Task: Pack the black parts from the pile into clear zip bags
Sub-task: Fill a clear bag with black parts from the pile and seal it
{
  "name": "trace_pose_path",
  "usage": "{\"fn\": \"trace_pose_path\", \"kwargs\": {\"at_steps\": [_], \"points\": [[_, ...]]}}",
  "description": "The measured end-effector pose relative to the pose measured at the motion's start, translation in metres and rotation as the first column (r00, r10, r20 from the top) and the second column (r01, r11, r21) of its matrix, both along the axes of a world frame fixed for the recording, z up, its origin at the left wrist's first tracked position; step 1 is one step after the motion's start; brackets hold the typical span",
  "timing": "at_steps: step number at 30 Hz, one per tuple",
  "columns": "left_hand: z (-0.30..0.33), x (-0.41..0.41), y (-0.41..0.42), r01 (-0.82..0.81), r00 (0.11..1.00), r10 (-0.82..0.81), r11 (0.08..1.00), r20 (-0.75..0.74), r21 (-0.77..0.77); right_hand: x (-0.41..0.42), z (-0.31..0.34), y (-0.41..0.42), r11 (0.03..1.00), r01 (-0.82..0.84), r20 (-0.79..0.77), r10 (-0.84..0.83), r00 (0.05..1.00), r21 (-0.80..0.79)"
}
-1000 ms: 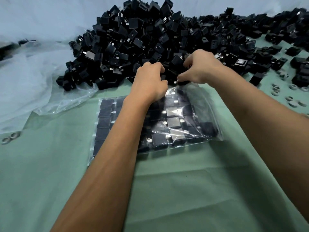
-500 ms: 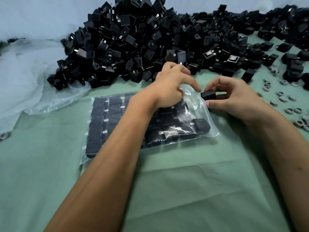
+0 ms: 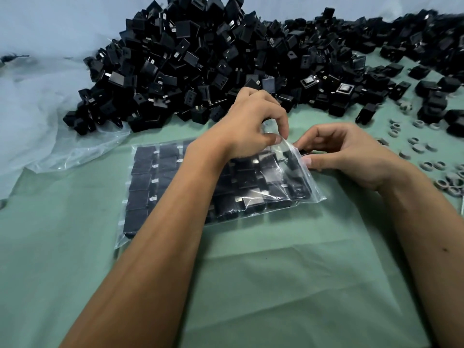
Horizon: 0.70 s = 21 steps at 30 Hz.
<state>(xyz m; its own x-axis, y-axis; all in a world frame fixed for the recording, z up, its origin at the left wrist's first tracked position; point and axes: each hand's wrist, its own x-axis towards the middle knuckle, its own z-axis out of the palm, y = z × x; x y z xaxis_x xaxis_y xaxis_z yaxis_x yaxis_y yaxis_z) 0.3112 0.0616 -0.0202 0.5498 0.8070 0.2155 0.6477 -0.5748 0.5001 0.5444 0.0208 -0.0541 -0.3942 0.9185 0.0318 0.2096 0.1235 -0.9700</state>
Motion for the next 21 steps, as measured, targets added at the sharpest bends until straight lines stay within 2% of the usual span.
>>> {"fn": "trace_pose_path", "kwargs": {"at_steps": [7,15,21], "points": [[0.004,0.0,-0.001,0.017,1.0,-0.017,1.0,0.011,-0.016,-0.002,0.002,-0.002,0.994,-0.082,0.008,0.083,0.997,-0.075],[0.004,0.004,0.0,0.048,0.998,-0.049,0.999,0.033,0.008,-0.002,0.001,-0.003,0.987,-0.091,0.033,0.096,0.995,-0.131],[0.003,0.005,0.001,0.049,0.998,-0.049,0.999,0.031,0.016,-0.009,0.002,-0.005,0.995,-0.06,0.04,0.064,0.997,-0.077]]}}
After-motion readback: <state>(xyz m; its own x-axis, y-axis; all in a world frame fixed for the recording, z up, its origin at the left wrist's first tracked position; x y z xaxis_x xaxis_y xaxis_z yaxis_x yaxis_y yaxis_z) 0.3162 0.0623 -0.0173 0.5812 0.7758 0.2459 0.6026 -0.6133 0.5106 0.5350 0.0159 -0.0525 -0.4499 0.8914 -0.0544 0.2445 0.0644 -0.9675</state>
